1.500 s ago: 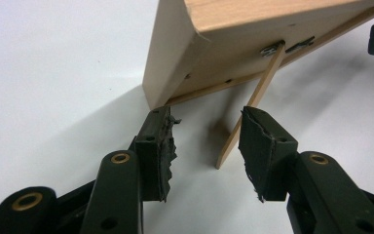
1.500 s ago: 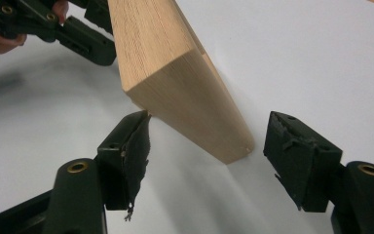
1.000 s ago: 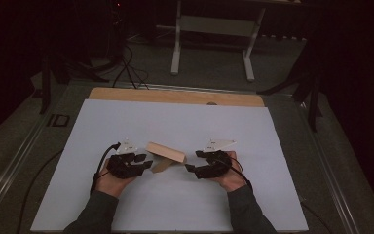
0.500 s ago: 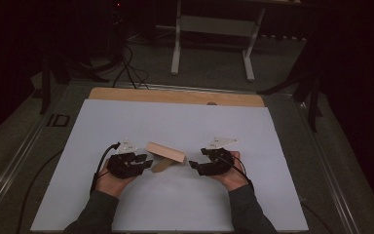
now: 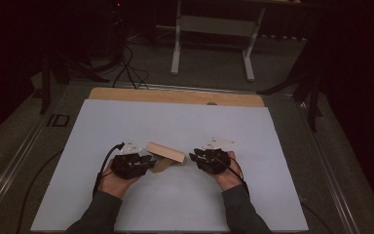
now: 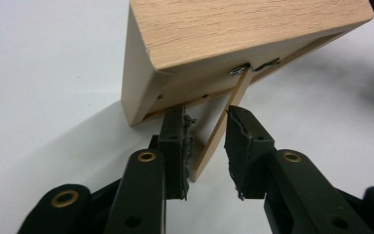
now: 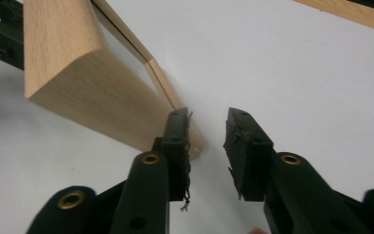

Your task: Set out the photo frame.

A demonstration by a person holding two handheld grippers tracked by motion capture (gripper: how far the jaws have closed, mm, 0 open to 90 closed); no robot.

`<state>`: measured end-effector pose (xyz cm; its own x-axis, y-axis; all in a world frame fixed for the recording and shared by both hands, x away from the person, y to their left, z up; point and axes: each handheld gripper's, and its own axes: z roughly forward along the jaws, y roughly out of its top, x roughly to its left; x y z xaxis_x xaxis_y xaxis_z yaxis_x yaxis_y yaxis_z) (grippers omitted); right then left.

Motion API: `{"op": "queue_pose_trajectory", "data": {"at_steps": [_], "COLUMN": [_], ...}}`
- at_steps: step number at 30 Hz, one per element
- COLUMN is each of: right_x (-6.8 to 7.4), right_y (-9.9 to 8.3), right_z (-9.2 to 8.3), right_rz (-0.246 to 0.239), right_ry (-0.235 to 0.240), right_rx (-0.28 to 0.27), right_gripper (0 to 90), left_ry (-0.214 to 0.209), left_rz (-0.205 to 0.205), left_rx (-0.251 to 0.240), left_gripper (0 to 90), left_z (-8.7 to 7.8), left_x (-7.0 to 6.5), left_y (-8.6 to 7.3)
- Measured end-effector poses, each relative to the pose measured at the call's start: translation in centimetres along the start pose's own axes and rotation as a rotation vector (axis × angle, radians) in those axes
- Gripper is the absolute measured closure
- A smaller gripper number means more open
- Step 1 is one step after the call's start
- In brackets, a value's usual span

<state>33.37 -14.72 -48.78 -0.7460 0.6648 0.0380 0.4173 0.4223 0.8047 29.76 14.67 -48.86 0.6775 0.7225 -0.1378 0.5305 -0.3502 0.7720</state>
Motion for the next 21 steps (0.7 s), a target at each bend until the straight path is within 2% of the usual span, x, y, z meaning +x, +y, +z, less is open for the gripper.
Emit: {"op": "queue_pose_trajectory", "data": {"at_steps": [7, 12, 17, 21], "right_x": [0.3, 0.5, 0.8, 1.0], "right_y": [0.4, 0.8, 1.2, 1.3], "right_z": [0.5, 0.6, 0.9, 1.1], "right_rz": [0.016, 0.035, 0.041, 0.044], "right_ry": [-0.028, -0.015, -0.007, 0.007], "right_rx": [-0.016, -0.045, -0.063, -0.066], "right_gripper": [81.0, 87.7, 89.3, 89.4], "left_ry": [0.026, 0.04, 0.044, 0.063], "left_rz": [0.024, 0.026, 0.033, 0.036], "left_rx": [0.013, -0.001, 0.003, -0.007], "left_gripper": [75.5, 79.8, 85.2, 88.5], "left_z": [0.5, 0.6, 0.7, 0.8], "left_x": [-0.5, -0.7, -0.9, -1.1], "left_y": [0.3, 0.5, 0.5, 0.6]}}
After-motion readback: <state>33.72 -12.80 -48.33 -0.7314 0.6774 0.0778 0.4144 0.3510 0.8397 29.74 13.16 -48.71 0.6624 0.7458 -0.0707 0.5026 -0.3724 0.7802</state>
